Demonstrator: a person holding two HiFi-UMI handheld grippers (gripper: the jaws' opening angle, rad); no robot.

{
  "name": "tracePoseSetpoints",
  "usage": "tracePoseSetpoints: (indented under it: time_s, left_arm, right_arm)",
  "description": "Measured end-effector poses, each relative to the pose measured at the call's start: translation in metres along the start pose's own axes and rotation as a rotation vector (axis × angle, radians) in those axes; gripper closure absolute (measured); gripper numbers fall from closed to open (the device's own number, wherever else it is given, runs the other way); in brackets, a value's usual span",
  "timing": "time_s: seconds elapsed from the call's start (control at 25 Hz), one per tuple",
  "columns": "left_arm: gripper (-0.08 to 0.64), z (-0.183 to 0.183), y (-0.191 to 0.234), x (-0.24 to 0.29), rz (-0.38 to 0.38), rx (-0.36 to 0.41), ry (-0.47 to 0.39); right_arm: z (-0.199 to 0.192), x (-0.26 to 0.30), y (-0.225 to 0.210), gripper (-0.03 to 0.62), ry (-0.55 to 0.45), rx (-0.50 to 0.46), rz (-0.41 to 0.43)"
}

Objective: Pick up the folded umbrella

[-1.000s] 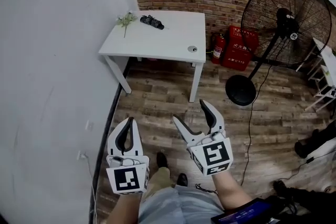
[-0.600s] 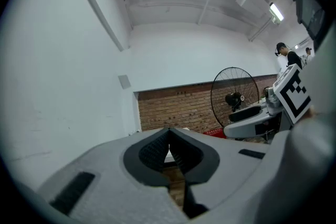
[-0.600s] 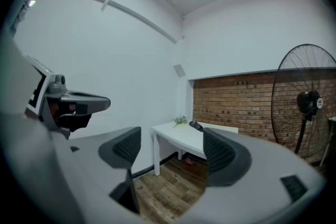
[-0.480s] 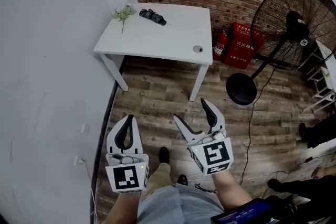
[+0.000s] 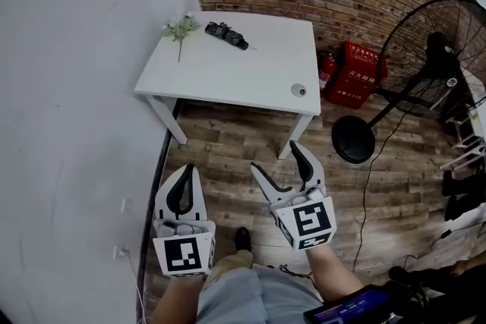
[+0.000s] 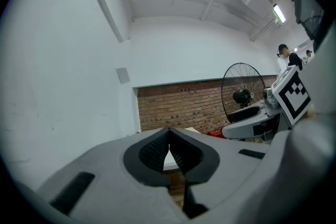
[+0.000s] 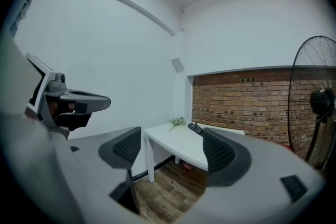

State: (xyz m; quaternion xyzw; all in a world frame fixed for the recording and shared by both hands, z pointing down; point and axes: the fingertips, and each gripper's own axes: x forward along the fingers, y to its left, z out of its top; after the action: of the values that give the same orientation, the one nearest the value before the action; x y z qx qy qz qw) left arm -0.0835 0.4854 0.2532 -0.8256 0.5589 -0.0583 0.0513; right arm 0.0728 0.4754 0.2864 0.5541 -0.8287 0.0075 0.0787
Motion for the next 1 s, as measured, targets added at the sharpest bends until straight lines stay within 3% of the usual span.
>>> tracePoseSetpoints:
  time_s: [0.52, 1.0]
  left_arm:
    - [0.554, 0.031, 0.039, 0.068, -0.035, 0.043, -0.108]
    - [0.554, 0.019, 0.019, 0.096, -0.092, 0.063, -0.066]
  right_arm:
    - [0.045, 0.055, -0.031, 0.229, -0.075, -0.04, -0.077]
    - [0.046, 0.06, -0.056, 0.234, -0.095, -0.019, -0.118]
